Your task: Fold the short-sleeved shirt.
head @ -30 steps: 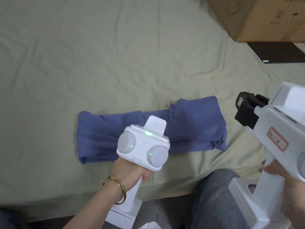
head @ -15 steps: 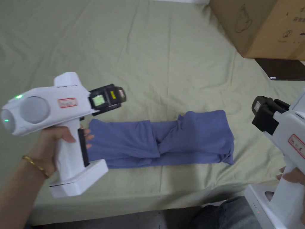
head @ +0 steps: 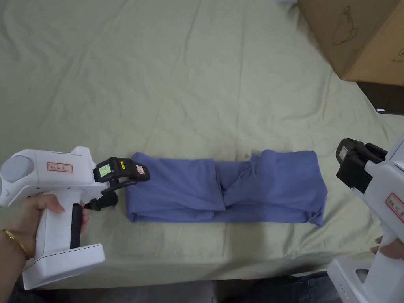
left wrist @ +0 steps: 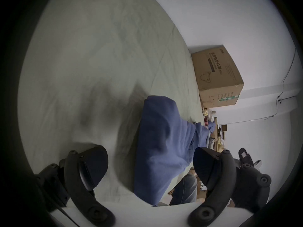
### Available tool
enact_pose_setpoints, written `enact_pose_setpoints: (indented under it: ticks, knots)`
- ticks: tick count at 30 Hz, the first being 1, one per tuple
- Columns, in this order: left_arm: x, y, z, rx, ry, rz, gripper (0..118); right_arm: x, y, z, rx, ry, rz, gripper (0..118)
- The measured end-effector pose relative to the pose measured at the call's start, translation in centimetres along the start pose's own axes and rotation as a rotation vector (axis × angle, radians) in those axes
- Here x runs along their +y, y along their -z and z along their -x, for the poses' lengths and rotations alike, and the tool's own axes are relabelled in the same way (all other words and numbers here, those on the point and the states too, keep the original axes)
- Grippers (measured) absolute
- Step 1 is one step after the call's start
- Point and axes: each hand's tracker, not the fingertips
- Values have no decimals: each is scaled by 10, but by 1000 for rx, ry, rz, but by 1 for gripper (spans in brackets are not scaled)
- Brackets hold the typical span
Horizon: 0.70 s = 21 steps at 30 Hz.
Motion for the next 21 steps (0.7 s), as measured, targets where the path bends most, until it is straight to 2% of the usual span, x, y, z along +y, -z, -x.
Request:
enact_pose_setpoints:
  ticks: [1,2,4,6,7,8,9,12,16,19,21]
  knots:
    - [2,0,-1,-44,2,-2,103,0,0,1,-3,-8,1,0]
    - [11,3,4,-89,-5,7,87,1,0,2,-4,-14,5,0]
    - [18,10,8,-131,-44,31,42,0,1,3,-6,-21,9,0]
    - [20,25,7,-19,-53,76,37,0,2,4,-11,-27,18,0]
    - [19,28,8,0,-8,77,35,-1,2,4,-15,-32,22,0]
    - [19,26,7,-19,0,71,26,-2,3,4,-20,-40,27,0]
    - [19,25,5,-17,-6,67,22,-2,3,3,-25,-49,33,0]
    - [19,22,-12,67,0,70,12,-4,8,0,-27,-48,50,0]
    - [17,17,-46,181,43,58,8,-4,9,0,-22,-39,52,0]
    - [15,4,-69,219,120,48,6,-4,8,1,-10,-38,46,0]
    - [18,-11,-74,229,113,43,6,-4,6,0,-6,-38,40,0]
